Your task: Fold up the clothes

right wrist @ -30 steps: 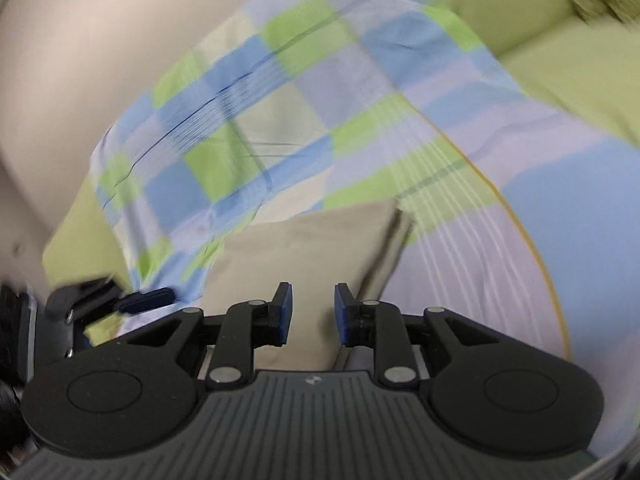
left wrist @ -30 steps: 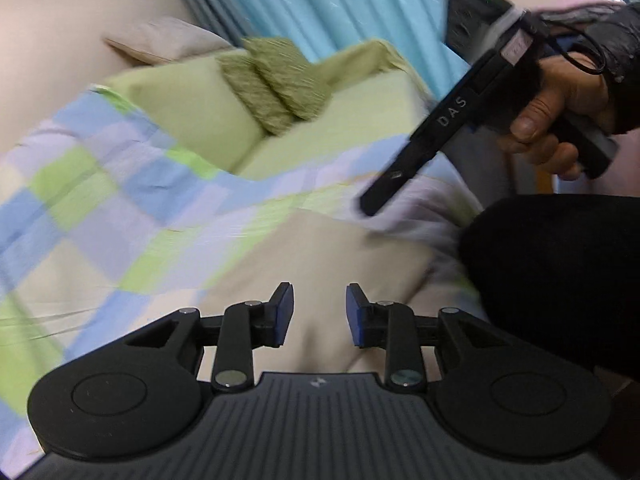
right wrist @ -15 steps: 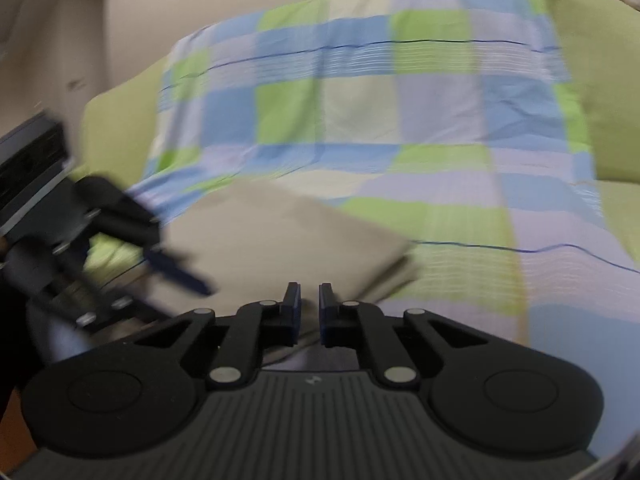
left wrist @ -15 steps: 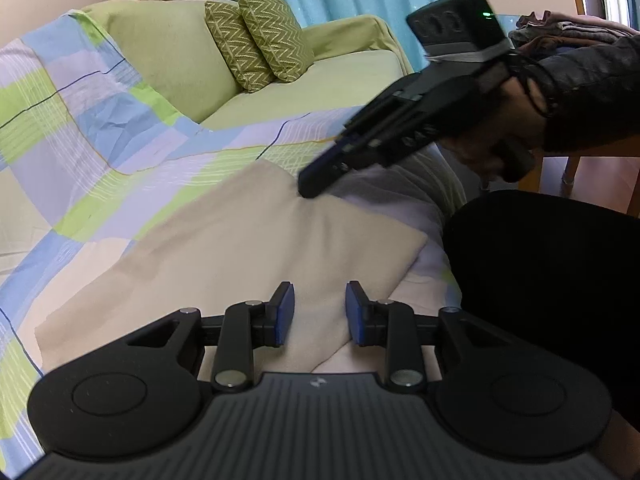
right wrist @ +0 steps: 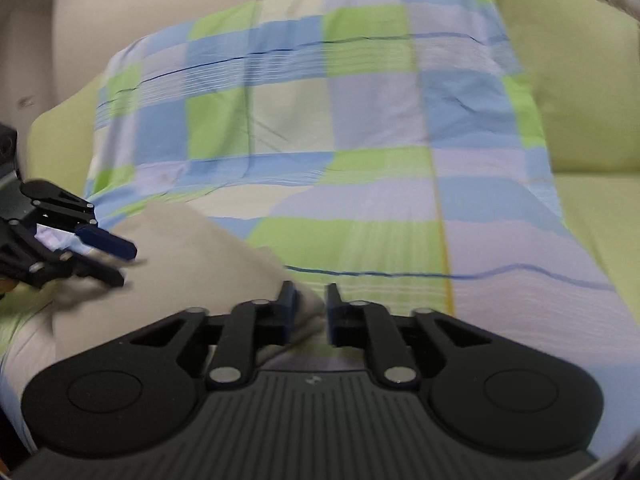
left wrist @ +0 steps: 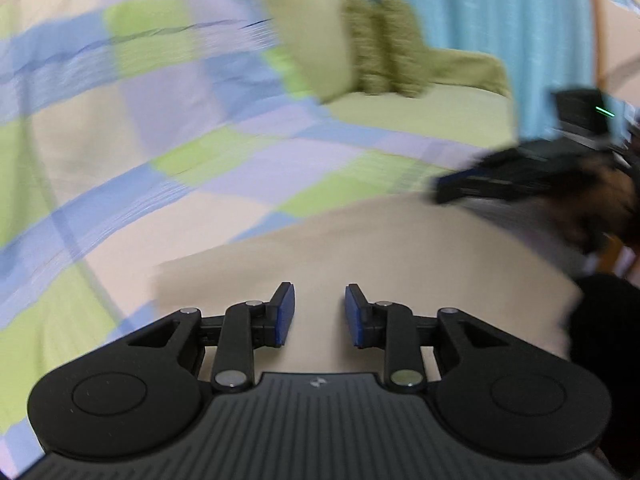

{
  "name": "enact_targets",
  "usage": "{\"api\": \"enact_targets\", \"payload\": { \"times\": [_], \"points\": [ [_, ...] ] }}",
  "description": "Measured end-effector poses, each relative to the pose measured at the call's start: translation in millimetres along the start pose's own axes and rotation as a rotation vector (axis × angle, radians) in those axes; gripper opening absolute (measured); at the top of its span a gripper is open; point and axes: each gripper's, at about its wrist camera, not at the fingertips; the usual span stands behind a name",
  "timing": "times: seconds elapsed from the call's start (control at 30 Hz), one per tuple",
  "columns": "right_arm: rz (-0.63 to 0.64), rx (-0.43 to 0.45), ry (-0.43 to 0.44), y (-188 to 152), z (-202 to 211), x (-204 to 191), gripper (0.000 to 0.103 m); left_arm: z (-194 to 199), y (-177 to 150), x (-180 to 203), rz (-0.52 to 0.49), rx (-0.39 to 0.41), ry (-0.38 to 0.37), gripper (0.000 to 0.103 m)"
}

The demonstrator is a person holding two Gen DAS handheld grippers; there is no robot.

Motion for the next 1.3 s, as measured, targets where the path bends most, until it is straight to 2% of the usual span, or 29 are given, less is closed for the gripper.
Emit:
{"api": "enact_targets", "payload": {
  "times": [0.1, 0.2, 0.33, 0.53, 0.77, 1.3],
  "points": [
    [-0.011, 0.032, 0.022, 8, 14, -11, 0.023, -3, 5, -18, 0.018, 0.011, 0.025, 0.034],
    [0.029, 0.014, 0.104, 8, 15, -34, 0.022, -12, 5, -35, 0.043, -0.007, 0.041, 0.030],
    [0.115, -0.063, 0.122, -5, 4, -56, 0.022, -17, 0, -59, 0.104, -0.008, 0.064, 0.011],
    [0.082, -0.110, 0.103, -2, -1, -57, 0.022, -21, 3, -62, 0.092, -0.022, 0.062, 0.011],
    [0.095, -0.146, 0.015, 1, 5, -72, 0.023, -17, 6, -56, 0.078, -0.052, 0.081, 0.011],
    [0.026, -0.211, -0.066, 3, 19, -80, 0.026, 8, 3, -45, 0.059, -0.047, 0.114, 0.013]
  ]
}}
Point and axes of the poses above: each gripper's, at about its wrist camera, not at the fingertips, and z roughly against the way its jaws point, x to its right, y to its top, and after that the axes turned 11 degrees about -y, right-handed
